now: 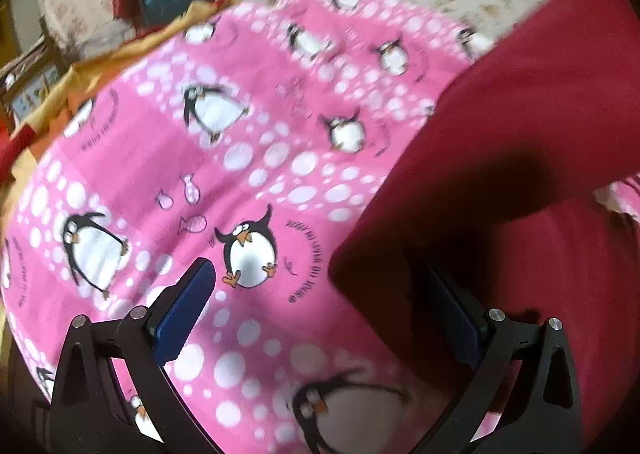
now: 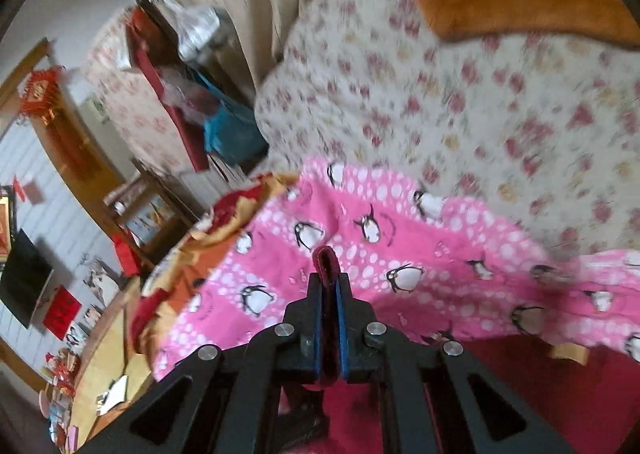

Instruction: Fold small clothes

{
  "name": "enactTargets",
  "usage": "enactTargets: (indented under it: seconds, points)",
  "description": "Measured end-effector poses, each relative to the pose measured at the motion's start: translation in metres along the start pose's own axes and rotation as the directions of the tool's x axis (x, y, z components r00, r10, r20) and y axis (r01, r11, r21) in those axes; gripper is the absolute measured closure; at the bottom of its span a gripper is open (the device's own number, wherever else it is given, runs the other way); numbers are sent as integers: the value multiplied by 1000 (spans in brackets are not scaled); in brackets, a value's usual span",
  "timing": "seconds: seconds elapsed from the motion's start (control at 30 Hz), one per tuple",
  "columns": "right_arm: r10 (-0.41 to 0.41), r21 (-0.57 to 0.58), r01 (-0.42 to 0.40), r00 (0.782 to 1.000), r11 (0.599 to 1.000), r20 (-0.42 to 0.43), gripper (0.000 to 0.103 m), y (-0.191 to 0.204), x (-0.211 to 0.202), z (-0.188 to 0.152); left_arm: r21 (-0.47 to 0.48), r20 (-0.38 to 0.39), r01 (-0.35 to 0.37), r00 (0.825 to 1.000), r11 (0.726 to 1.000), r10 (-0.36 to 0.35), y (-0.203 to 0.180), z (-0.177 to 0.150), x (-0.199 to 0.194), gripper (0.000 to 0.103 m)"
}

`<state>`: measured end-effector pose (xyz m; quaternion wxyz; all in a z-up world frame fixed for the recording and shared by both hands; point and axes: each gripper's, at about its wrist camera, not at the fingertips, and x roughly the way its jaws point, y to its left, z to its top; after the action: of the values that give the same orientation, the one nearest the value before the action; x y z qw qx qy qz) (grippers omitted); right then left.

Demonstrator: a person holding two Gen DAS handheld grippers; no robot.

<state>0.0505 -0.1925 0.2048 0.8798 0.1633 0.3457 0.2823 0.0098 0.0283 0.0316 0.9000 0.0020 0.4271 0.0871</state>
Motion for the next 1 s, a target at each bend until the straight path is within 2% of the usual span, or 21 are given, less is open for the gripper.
enactTargets:
  seconds: [0.07,0.13,0.27,0.33,0.4,0.53,0.67,0.73,0.8,0.87,0.93,0.97,1.0]
  points:
    - [-16,5,16,1000,1000,22,97,-9,-29,-1,30,31,40,999,999,-41,-4,-2,-19,1]
    - [-75,8,75,996,997,48,97,-29,-69,-6,68,59,82,995,994,-87,-10,-6,-41,1]
    - [-178,85,172,982,981,62,97,-81,-119,-21,134,35,166,984,977,-172,-18,-23,-63,1]
    - [-215,122,207,975,971,57,97,-105,-134,-29,145,22,173,984,974,-178,-18,-31,-68,1]
    - [-284,141,276,958,951,36,97,-130,-146,-43,142,21,176,983,974,-180,-18,-36,-74,1]
    - [-360,171,360,932,917,-31,97,-169,-159,-71,145,6,183,983,972,-186,-26,-48,-81,1]
    - [-489,165,504,864,848,-122,97,-200,-156,-94,179,-12,187,982,966,-187,-40,-54,-78,1]
    - [-545,130,578,809,806,-221,97,-216,-144,-103,196,-21,184,983,963,-184,-49,-55,-73,1]
    - [-579,109,622,770,776,-269,97,-222,-136,-107,193,-28,168,986,967,-166,-54,-53,-64,1]
    - [-591,77,623,768,778,-246,97,-212,-131,-101,172,-30,166,986,971,-163,-54,-49,-57,1]
    - [-574,41,594,792,804,-207,97,-194,-126,-94,138,-29,152,988,979,-150,-53,-43,-48,1]
    - [-544,21,558,817,830,-190,97,-180,-119,-87,122,-29,150,989,981,-148,-51,-42,-45,1]
    - [-476,-8,483,859,875,-190,97,-164,-104,-80,109,-27,149,989,983,-147,-49,-41,-43,1]
